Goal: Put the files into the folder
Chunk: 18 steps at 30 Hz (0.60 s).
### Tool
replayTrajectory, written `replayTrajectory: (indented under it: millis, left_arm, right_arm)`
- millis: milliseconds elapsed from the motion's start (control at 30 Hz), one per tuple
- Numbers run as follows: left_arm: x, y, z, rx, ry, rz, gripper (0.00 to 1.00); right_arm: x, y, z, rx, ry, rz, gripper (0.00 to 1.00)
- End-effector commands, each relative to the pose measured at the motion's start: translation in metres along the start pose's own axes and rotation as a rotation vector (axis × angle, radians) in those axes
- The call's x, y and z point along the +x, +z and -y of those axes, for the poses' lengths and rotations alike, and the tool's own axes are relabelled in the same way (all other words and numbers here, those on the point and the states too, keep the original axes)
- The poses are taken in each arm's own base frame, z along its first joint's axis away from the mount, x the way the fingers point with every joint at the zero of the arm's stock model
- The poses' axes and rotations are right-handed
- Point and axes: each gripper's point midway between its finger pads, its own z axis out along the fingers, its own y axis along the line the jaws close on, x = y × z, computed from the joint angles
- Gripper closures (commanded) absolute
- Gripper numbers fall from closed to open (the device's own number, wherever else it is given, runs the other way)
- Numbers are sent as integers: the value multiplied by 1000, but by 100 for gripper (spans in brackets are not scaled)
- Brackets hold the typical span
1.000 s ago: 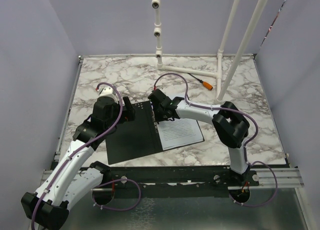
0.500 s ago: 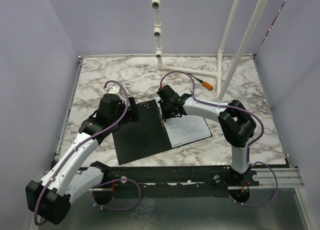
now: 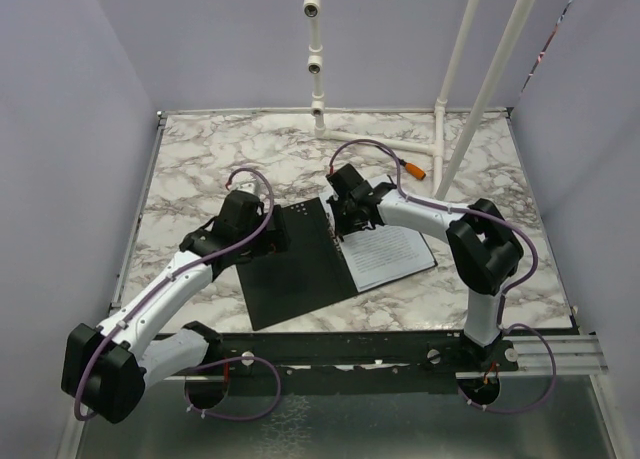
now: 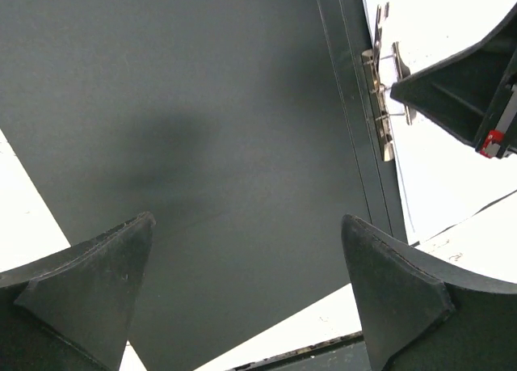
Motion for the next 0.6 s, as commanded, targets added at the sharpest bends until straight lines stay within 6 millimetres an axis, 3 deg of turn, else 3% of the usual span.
replayTrajectory:
  millis: [0,333,567]
  left_arm:
    - [19,8,0,-42,3,-41,1]
    - [63,22,-2,-169,105,-125,1]
    - [78,30,-11,-236,132,-155,1]
  right_arm:
    - [0,-13,-5,-62,-36,-10,99]
    - [3,-11,-9,-92,-48,-30,99]
    - [6,-10,-10,-104,-54,-37,99]
